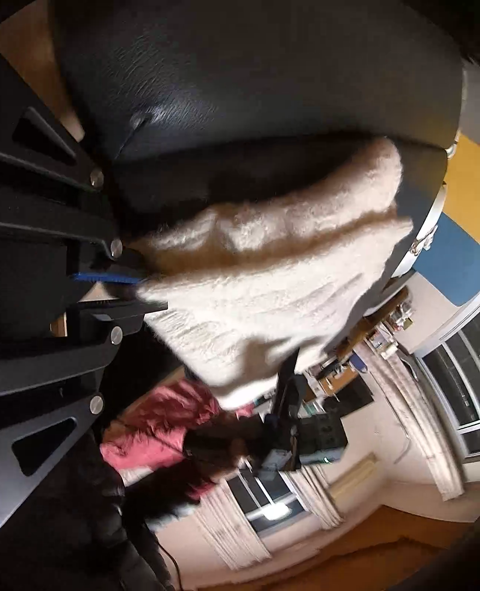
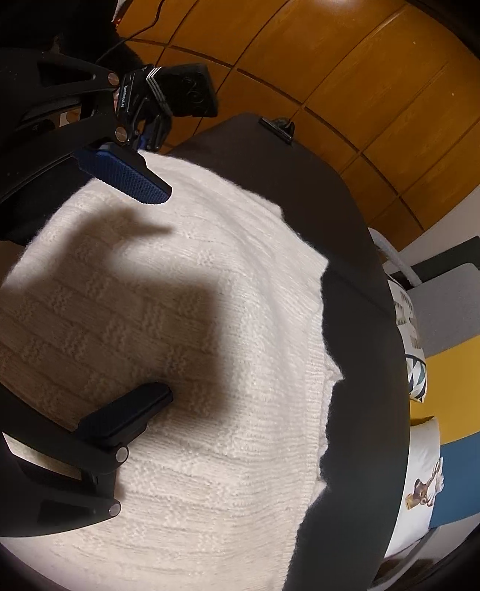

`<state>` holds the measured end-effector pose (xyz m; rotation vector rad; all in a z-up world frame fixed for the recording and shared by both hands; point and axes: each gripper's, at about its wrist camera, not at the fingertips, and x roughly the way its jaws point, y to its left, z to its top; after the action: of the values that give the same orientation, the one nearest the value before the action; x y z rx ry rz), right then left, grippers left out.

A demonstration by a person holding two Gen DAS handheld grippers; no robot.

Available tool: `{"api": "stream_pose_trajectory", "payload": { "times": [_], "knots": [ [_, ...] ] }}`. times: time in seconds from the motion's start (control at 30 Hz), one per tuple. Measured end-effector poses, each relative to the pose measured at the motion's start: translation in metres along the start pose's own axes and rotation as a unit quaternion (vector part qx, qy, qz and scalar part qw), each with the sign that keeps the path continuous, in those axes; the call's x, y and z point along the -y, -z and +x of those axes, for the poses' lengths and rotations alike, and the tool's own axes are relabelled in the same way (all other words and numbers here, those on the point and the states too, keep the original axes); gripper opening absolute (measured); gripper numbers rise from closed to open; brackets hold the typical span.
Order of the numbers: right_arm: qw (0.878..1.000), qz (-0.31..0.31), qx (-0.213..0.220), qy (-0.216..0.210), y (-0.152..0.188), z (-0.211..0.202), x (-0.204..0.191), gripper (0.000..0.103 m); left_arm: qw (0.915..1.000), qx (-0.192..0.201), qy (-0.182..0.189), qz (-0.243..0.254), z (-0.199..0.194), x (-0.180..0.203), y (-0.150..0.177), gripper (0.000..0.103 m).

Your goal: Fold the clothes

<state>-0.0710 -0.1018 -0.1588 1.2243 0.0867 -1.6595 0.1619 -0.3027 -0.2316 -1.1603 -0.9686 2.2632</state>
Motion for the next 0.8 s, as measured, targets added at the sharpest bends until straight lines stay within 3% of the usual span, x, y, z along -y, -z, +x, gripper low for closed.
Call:
{"api": "stream_pose_trajectory", "payload": {
  "times": [0.2, 0.3, 0.37, 0.47, 0.53, 0.6, 0.7, 0.8],
  "knots": [
    [1.0, -0.007, 0.022, -0.002, -0.002, -0.017, -0.006, 0.1, 0.995, 0.055, 0.059, -0.059, -0.014, -0.011, -0.023, 0.025],
    [1.0, -0.009, 0.025, 0.009, 0.004, -0.021, -0.005, 0.1, 0.9967, 0.044, 0.025, -0.064, -0.001, -0.016, -0.035, 0.022],
    [0.999, -0.012, 0.023, 0.019, 0.01, -0.017, -0.002, 0.1, 0.9985, 0.029, -0.002, -0.047, 0.007, -0.013, -0.03, 0.005],
    [0.999, -0.023, 0.021, 0.035, 0.02, -0.012, 0.002, 0.1, 0.9993, -0.001, -0.034, -0.013, 0.011, -0.001, -0.018, 0.007],
    [0.998, -0.043, 0.019, 0.033, 0.023, -0.012, 0.001, 0.1, 0.9988, -0.011, -0.041, -0.025, 0.007, -0.004, -0.016, 0.011],
    [0.998, -0.059, 0.02, 0.029, 0.026, -0.012, 0.001, 0.1, 0.9983, 0.012, -0.027, -0.05, -0.003, -0.009, -0.035, 0.022],
    [0.998, -0.052, 0.042, 0.01, 0.028, -0.012, 0.006, 0.103, 0.9966, 0.056, -0.016, -0.058, -0.011, -0.012, -0.069, 0.024],
    [0.997, -0.053, 0.058, 0.009, 0.029, -0.011, 0.006, 0.103, 0.9966, 0.058, -0.031, -0.049, -0.002, -0.014, -0.102, 0.025]
  ]
}}
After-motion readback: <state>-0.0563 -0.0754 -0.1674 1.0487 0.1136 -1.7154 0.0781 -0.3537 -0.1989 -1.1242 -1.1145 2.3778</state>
